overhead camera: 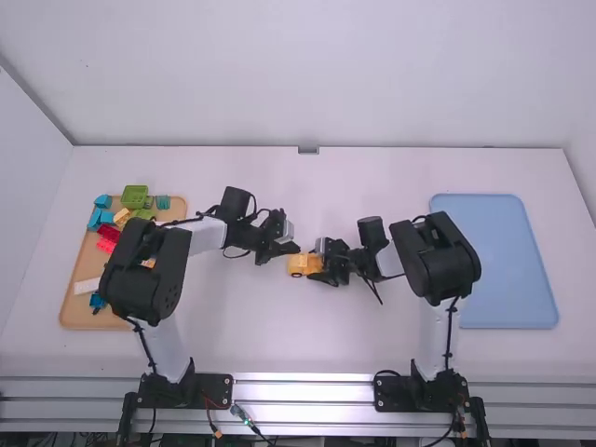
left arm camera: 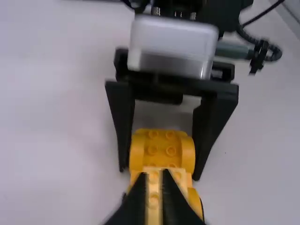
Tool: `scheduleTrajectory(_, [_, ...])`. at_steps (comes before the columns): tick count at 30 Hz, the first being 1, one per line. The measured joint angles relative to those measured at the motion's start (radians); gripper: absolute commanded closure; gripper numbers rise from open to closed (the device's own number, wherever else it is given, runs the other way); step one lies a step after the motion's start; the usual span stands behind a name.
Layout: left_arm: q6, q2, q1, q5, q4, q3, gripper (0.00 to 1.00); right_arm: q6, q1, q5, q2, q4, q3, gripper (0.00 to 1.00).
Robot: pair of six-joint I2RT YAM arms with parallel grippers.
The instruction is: Assemble lego blocks to make yellow taxi
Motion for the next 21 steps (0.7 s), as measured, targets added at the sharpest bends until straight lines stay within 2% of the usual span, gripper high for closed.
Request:
scheduleTrajectory(3, [0.0,-0.014,-0.019,0.001,0.002,0.011,0.98,0.0,0.0,0.0,0.0,0.0,0.0,0.34])
scheduleTrajectory(11, [0.0,-0.014,-0.097,-0.13,-0.007,-0.022,0.98,0.001,0.0,0.0,0.0,0.0,0.0,0.34])
scheduleTrajectory(21, [-0.011,-0.014,-0.037,-0.176,-0.002,-0.047,0.98,0.001,0.0,0.0,0.0,0.0,0.0,0.34])
